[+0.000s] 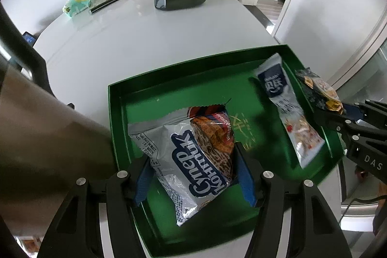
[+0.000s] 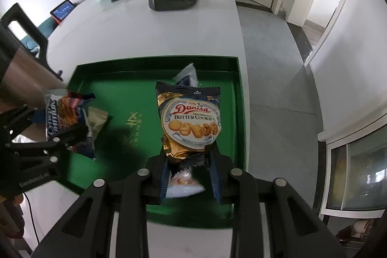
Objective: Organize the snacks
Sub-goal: 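Lower both packs into the tray and open both grippers, then move both grippers back from the tray toward the remaining snacks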
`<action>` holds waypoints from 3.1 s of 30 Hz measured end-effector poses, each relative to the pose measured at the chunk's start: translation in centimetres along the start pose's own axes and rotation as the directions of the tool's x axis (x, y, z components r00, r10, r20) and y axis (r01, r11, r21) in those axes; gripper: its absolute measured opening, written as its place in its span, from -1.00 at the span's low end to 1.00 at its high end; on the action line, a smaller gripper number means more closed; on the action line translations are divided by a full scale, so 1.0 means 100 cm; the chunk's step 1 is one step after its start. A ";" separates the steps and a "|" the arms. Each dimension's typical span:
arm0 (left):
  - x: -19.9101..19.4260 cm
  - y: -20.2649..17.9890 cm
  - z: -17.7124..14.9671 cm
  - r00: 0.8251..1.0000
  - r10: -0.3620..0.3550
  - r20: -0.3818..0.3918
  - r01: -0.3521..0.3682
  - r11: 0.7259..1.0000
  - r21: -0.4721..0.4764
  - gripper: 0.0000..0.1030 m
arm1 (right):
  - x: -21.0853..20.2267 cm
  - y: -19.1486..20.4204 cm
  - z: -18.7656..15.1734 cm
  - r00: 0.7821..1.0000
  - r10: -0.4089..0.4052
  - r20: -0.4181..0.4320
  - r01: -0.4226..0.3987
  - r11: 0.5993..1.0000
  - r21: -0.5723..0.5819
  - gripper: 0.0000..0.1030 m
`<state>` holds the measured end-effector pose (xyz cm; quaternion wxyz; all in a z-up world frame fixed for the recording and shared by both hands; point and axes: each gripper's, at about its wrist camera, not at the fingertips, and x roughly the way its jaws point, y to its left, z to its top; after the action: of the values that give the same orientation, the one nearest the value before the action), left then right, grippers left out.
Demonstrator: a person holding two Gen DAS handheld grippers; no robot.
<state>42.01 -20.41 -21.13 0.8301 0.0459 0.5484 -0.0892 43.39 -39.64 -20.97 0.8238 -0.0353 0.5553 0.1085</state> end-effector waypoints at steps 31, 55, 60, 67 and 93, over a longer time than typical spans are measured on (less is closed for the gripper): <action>0.029 0.003 0.005 0.998 0.030 -0.063 -0.031 0.999 -0.013 0.09 | 0.036 -0.016 0.018 0.996 0.014 -0.089 -0.012 1.000 0.024 -0.14; 0.027 -0.002 0.012 0.998 0.029 -0.048 -0.028 1.000 0.006 0.72 | 0.034 -0.023 0.022 0.993 0.076 -0.094 -0.068 0.995 0.077 1.00; 0.024 -0.021 0.009 0.996 0.084 -0.031 -0.082 0.995 0.063 0.97 | 0.030 -0.018 0.020 0.993 0.080 -0.081 -0.074 0.995 0.072 1.00; 0.016 -0.018 0.010 0.997 0.076 -0.020 -0.075 0.996 0.037 0.97 | 0.018 -0.014 0.016 0.997 0.062 -0.048 -0.059 0.996 0.060 1.00; -0.089 -0.011 -0.047 0.995 0.021 0.102 -0.023 1.000 0.019 0.97 | -0.081 0.044 -0.039 0.995 0.042 0.086 -0.046 0.998 0.046 1.00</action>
<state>34.16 -19.82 -14.83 0.8575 0.0556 0.5039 -0.0876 35.98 -37.14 -14.68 0.8446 0.0012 0.5229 0.1150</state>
